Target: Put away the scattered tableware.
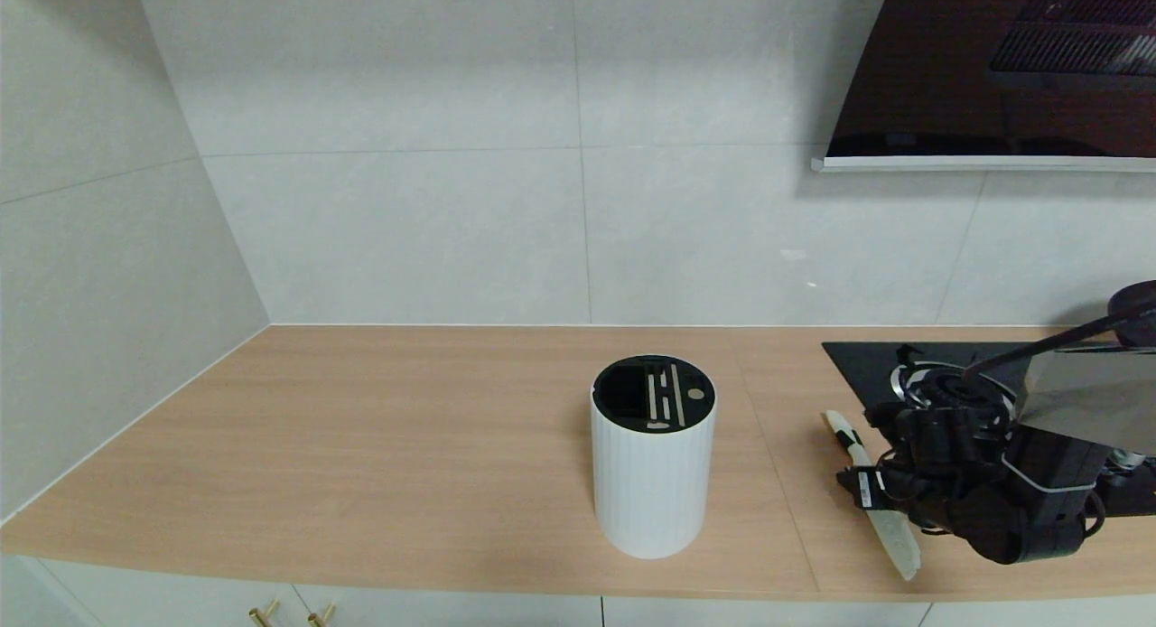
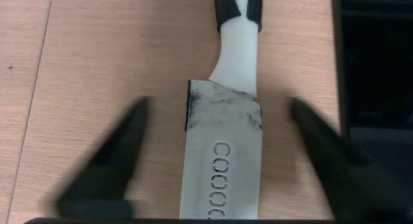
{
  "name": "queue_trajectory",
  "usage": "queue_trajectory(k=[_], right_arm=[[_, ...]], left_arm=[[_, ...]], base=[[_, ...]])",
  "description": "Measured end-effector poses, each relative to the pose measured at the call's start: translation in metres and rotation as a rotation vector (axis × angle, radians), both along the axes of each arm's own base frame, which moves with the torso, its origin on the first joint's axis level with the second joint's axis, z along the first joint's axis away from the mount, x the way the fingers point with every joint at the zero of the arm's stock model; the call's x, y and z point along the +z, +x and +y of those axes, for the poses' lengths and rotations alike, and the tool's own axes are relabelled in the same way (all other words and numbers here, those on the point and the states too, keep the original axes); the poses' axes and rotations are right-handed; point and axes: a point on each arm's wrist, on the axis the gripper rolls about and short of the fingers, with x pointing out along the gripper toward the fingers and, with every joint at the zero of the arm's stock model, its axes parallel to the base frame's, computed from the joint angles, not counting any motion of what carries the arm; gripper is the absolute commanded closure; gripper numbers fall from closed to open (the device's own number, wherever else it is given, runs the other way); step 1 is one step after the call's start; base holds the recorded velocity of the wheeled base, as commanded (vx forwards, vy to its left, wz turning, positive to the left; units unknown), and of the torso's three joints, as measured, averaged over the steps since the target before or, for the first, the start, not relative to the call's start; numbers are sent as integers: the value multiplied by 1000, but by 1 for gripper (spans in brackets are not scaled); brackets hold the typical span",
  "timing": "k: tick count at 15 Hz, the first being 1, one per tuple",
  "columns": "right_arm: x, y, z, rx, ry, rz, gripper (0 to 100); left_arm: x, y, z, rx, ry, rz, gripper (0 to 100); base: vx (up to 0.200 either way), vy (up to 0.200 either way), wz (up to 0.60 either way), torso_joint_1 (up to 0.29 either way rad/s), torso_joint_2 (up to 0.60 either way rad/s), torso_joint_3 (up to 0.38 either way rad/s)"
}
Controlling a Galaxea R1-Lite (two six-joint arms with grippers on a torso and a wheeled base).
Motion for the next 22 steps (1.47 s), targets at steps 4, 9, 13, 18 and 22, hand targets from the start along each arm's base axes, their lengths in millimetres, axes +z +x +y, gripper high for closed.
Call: queue_trajectory(k=[4, 9, 13, 18, 22], right_arm=[[-3, 0, 0, 1, -1, 4, 100], [9, -2, 0, -12, 3, -16, 100], [74, -14, 13, 20, 18, -118, 100], [178, -58, 70, 202, 83, -275, 100], [222, -94, 89, 315, 139, -405, 100]], left_arm=[[0, 0, 0, 0, 0, 0, 0], [0, 0, 0, 0, 0, 0, 0], [0, 0, 0, 0, 0, 0, 0], [0, 0, 0, -1, 10, -1, 0], [14, -5, 0, -18, 2, -40, 0]], base=[[0, 0, 0, 0, 0, 0], [0, 0, 0, 0, 0, 0], [0, 0, 0, 0, 0, 0], [0, 0, 0, 0, 0, 0], [0, 0, 0, 0, 0, 0]])
